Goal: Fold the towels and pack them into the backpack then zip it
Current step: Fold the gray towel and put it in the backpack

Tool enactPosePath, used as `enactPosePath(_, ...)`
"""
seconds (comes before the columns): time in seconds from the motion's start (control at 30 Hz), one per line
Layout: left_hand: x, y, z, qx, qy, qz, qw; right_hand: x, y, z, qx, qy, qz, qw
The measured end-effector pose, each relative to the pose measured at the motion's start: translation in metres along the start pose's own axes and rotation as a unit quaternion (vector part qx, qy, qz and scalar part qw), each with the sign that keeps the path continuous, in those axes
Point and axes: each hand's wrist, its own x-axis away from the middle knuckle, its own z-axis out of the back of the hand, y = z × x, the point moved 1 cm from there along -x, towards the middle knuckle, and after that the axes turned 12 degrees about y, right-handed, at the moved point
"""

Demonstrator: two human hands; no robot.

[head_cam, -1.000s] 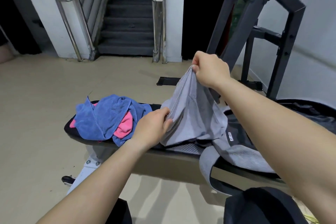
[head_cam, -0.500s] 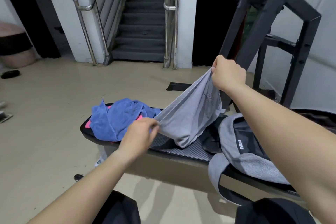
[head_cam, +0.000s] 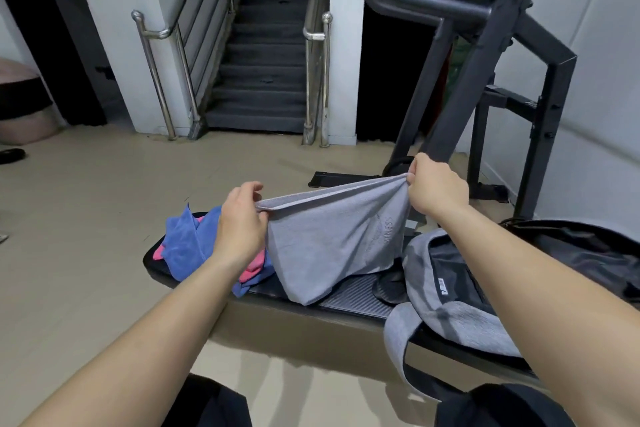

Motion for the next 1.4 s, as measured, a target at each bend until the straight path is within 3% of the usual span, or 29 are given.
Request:
enactPosePath(0.17,-0.018,0.013,0.02,-0.035,0.006,-0.031,0.999,0.003,0.0,0.021,-0.057,-0.02,-0.007,0.998)
enactPosePath(0.33,-0.031,0.033,0.046,-0.017,0.038,0.018,0.999,0.011,-0.009,0.048,-0.269,-0.051,-0.049,0.961)
enactPosePath(0.47,-0.035,0.036,0.058,0.011,0.042,0.072,0.996,0.021,-0.017,0.058,-0.336,-0.072,-0.075,0.936)
enactPosePath(0.7,-0.038,0.021,0.04,0.007,0.028,0.068,0.997,0.021,-0.007,0.026,-0.29,-0.035,-0.093,0.952)
enactPosePath(0.87,-0.041,0.012,0.011,-0.081,0.036,0.069,0.994,0.01,-0.007,-0.001,-0.194,0.031,-0.105,0.975)
enactPosePath(1.0,-0.052,0.006,-0.014,-0.093,0.028,0.072,0.993,-0.009,-0.011,-0.026,-0.268,-0.022,-0.157,0.95)
enactPosePath(1.2,-0.068,-0.004,-0.032,0.018,0.031,0.109,0.993,-0.019,-0.012,-0.043,-0.384,-0.046,-0.2,0.9)
enactPosePath(1.4,-0.066,0.005,-0.016,0.02,0.043,0.071,0.996,-0.019,-0.012,-0.022,-0.339,-0.014,-0.158,0.927)
